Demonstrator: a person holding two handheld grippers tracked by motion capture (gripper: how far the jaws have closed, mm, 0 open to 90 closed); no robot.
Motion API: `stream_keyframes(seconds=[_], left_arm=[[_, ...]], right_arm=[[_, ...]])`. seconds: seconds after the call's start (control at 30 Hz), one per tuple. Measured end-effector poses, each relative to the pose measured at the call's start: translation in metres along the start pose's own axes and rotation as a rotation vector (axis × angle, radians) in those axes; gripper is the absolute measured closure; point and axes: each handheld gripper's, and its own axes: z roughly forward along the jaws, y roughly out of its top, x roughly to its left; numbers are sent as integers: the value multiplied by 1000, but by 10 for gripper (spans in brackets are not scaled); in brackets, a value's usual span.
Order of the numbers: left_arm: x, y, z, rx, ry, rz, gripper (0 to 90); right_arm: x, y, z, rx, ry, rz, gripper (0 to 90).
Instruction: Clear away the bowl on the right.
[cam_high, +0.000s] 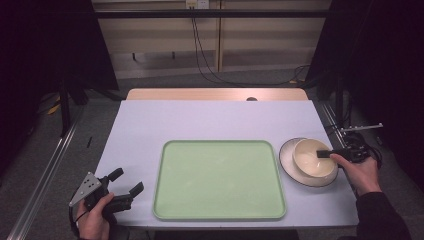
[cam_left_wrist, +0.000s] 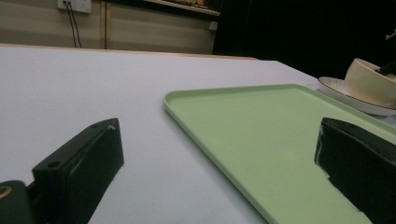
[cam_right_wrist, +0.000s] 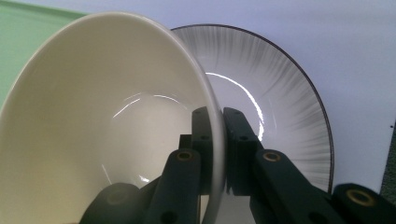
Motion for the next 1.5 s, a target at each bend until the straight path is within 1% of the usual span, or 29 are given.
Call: stream_keyframes(seconds=[0.03, 0.27, 0.3, 0.47, 0.57, 0.73, 0.97, 1.17, 1.27, 1.43, 1.5], left_arm=[[0, 0, 0, 0, 0, 0, 13], [0, 0, 0, 1, 3, 2, 13], [0, 0, 0, 0, 2, 0, 13], [0, 0, 0, 1, 3, 0, 13], [0, 0, 0, 1, 3, 0, 13], [0, 0, 0, 1, 3, 1, 13], [0, 0, 0, 2, 4, -1, 13], [0, 0, 0, 1, 3, 1, 13], [0, 0, 0, 2, 4, -1, 13], [0, 0, 0, 2, 1, 1, 13], [0, 0, 0, 1, 2, -1, 13]], right_arm=[[0, 0, -1, -4, -3, 5, 840], [3, 1, -5, -22, 16, -4, 840], [4, 0, -7, -24, 23, 4, 840], [4, 0, -10, -39, 29, -4, 840], [5, -1, -13, -50, 45, -2, 840], [7, 0, -15, -62, 51, -8, 839], [12, 2, -17, -69, 74, -17, 839], [18, 4, -19, -78, 84, -33, 839], [21, 5, -20, -86, 100, -34, 839], [26, 7, -20, -93, 106, -48, 839], [28, 8, -20, -93, 117, -50, 839]])
